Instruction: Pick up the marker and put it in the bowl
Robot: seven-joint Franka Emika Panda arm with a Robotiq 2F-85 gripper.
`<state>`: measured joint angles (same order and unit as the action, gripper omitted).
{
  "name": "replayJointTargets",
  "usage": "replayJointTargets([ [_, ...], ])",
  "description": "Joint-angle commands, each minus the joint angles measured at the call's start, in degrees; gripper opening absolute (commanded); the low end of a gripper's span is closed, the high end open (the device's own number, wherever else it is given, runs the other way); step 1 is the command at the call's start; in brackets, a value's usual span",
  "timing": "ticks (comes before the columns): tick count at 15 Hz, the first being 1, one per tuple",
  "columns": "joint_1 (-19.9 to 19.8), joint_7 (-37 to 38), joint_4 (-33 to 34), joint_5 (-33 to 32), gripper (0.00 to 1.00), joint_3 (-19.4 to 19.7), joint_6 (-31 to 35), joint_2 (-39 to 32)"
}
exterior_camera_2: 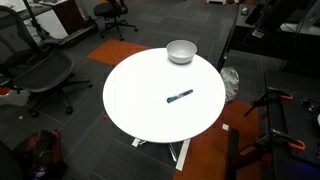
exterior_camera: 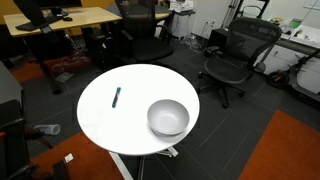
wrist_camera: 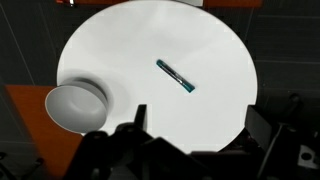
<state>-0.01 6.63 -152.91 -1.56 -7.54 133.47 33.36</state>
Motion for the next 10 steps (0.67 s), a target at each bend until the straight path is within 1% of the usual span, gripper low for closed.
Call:
replayJointTargets([
  [1, 1.7, -7.7, 1.0, -1.4, 1.0, 3.1, 2.1, -5.0],
  [3, 2.0, -11.2, 1.0, -2.4, 1.0, 3.8, 3.7, -7.7],
  [4, 1.9, -13.2, 0.8, -3.4, 1.0, 4.0, 5.6, -9.3],
  [6, 1.7, -15.0, 1.4, -5.2, 1.0, 4.3, 7.9, -12.5],
  [10, 2.9, -20.8, 2.7, -4.1, 1.0, 6.2, 12.7, -20.0],
])
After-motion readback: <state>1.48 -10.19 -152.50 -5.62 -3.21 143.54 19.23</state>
